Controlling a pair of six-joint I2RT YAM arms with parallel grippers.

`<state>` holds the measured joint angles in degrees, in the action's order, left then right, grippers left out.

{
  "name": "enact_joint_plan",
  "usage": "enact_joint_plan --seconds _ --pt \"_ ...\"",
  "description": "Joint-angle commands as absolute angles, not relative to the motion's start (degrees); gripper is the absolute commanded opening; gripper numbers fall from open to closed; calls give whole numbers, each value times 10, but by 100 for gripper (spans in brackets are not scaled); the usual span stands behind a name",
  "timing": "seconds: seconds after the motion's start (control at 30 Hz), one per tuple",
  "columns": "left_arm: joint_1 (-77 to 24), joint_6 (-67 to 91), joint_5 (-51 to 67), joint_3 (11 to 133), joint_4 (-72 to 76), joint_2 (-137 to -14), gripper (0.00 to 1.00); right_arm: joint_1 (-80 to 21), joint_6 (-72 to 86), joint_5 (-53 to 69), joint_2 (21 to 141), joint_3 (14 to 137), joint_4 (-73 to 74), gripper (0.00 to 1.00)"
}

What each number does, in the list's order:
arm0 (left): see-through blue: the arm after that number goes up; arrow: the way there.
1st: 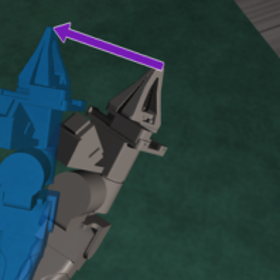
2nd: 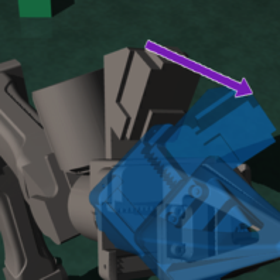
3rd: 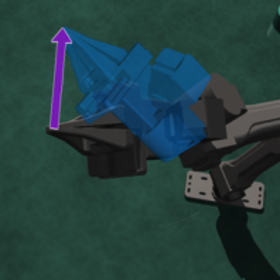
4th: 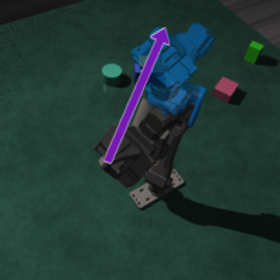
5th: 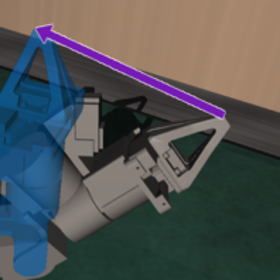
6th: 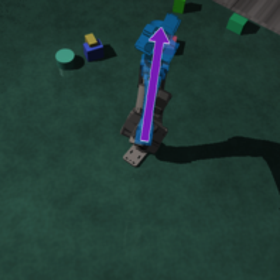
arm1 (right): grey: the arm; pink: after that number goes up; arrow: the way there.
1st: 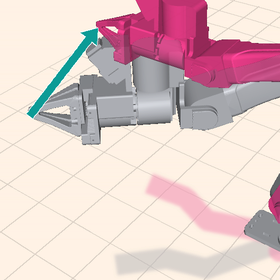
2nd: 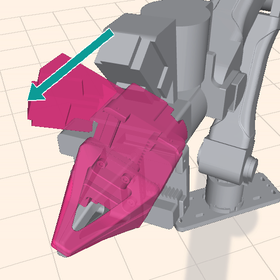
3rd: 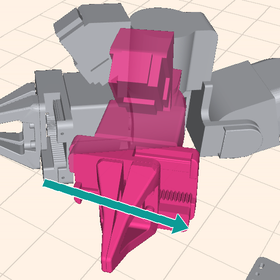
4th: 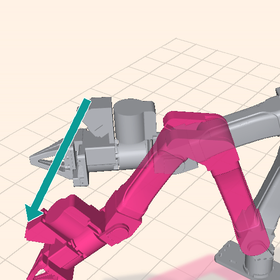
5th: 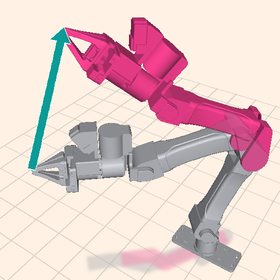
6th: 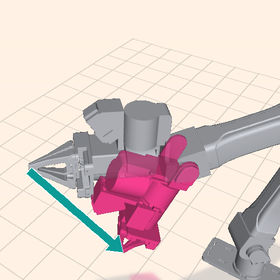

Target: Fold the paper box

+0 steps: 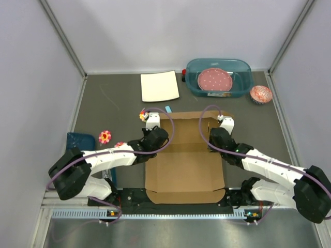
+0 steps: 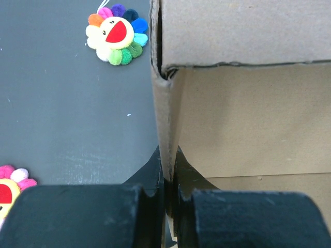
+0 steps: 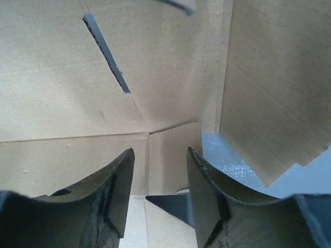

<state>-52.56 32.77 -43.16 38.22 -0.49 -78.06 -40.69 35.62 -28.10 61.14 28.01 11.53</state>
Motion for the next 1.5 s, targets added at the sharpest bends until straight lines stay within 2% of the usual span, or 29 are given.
enact_joint_plan --seconds 0.0,0.07,0.13,0.27,0.5,0.6,0.7,0.83,0.87,1.17,1.47 --pt "-525 310 -433 381 -63 -798 0 -402 350 -288 575 275 102 50" --pt "-524 308 -435 381 -63 -799 0 -402 347 -308 549 270 113 57" --pt "-524 308 -435 382 -63 -800 0 -402 346 -321 534 258 127 59" --pt "-524 309 -437 382 -64 -802 0 -399 353 -311 519 244 127 59" --pt "-526 308 -441 383 -69 -795 0 -398 372 -288 570 257 130 55" --pt "-525 306 -441 382 -69 -788 0 -397 377 -279 581 253 118 52" --pt "-525 304 -441 381 -69 -787 0 -398 378 -270 593 258 110 44" --pt "-526 299 -432 384 -75 -787 0 -401 358 -256 572 245 69 18" --pt "-527 298 -432 388 -76 -787 0 -403 351 -250 554 234 52 16" --pt "-546 288 -443 407 -77 -811 0 -410 316 -149 598 240 4 13" --pt "-548 293 -443 408 -82 -813 0 -454 273 -105 671 265 -11 17"
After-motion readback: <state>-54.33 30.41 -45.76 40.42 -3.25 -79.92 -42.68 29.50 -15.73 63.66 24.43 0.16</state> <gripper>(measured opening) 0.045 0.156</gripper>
